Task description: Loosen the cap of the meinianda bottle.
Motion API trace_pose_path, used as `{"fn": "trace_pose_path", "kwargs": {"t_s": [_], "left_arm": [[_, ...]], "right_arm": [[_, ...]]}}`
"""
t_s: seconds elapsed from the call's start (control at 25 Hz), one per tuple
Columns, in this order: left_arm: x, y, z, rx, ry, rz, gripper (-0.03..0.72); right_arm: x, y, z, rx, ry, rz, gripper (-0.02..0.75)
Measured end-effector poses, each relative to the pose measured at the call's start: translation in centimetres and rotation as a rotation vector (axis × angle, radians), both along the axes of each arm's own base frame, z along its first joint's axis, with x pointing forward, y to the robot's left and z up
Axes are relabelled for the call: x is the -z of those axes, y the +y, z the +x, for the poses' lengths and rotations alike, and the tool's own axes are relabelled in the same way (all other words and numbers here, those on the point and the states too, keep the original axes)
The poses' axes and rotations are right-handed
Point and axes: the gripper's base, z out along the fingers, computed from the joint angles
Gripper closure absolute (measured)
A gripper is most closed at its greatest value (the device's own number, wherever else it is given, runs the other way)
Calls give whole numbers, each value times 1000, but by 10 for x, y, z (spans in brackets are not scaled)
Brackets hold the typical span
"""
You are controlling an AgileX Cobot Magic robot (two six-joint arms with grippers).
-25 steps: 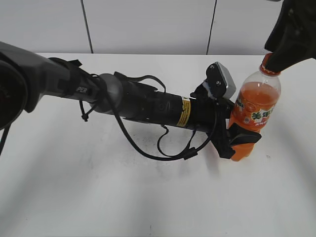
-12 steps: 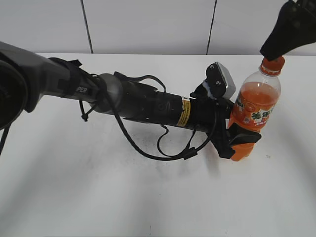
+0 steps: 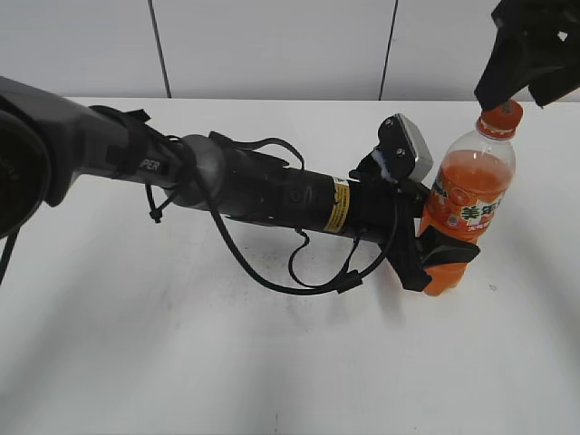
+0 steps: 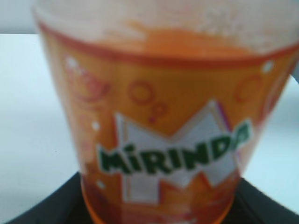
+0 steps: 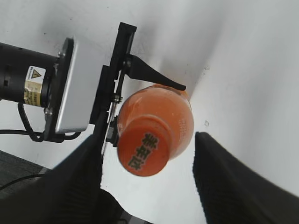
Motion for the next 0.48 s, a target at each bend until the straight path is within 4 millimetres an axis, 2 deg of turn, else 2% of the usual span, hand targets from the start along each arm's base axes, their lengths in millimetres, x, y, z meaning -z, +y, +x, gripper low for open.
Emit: {"fn": "trace_pose_path", "kwargs": {"t_s": [0.4, 0.48], "left_arm": [[0, 0, 0, 1, 0, 0, 284], [0, 0, 0, 1, 0, 0, 284]], "right_arm": [[11, 2, 7, 3, 36, -9, 358], [13, 2, 8, 3, 41, -8, 403]]}}
